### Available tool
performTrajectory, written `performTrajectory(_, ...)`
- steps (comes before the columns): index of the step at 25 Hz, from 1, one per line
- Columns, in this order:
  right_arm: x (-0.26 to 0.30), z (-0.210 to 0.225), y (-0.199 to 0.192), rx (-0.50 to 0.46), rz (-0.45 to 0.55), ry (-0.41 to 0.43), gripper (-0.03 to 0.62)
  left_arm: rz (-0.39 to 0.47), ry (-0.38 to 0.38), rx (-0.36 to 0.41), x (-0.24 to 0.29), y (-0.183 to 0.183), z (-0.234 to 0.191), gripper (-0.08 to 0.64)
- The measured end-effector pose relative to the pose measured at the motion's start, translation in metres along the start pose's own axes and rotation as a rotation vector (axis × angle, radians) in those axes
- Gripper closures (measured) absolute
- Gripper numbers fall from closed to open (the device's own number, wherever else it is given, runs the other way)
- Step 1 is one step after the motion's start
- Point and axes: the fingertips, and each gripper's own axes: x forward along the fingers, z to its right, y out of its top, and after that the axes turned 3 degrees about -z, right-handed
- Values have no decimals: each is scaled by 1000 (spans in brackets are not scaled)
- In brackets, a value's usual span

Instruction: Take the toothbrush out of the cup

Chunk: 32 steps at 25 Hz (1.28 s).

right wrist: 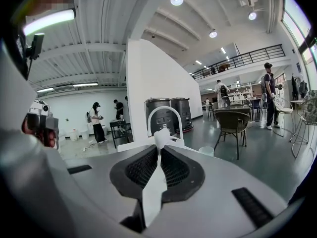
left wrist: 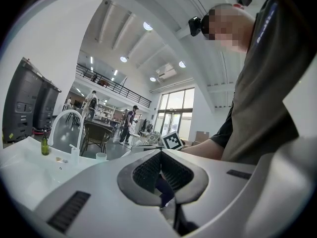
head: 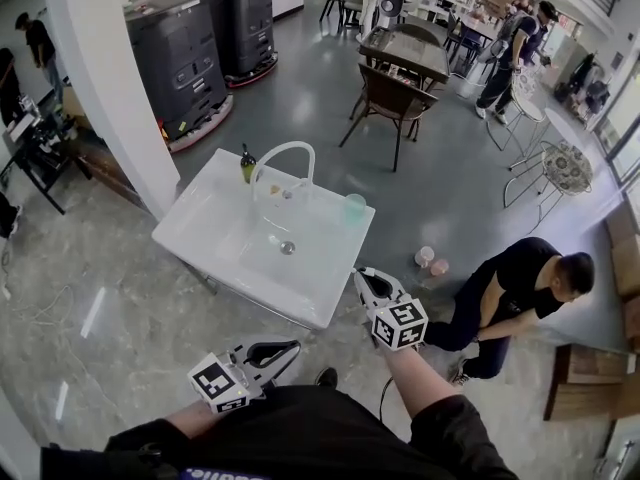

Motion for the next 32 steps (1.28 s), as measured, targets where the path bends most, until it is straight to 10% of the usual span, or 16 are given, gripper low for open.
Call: performTrajectory(32,-71,-125,-17,46,10,149,560,2,-83,9,-6,1,0,551)
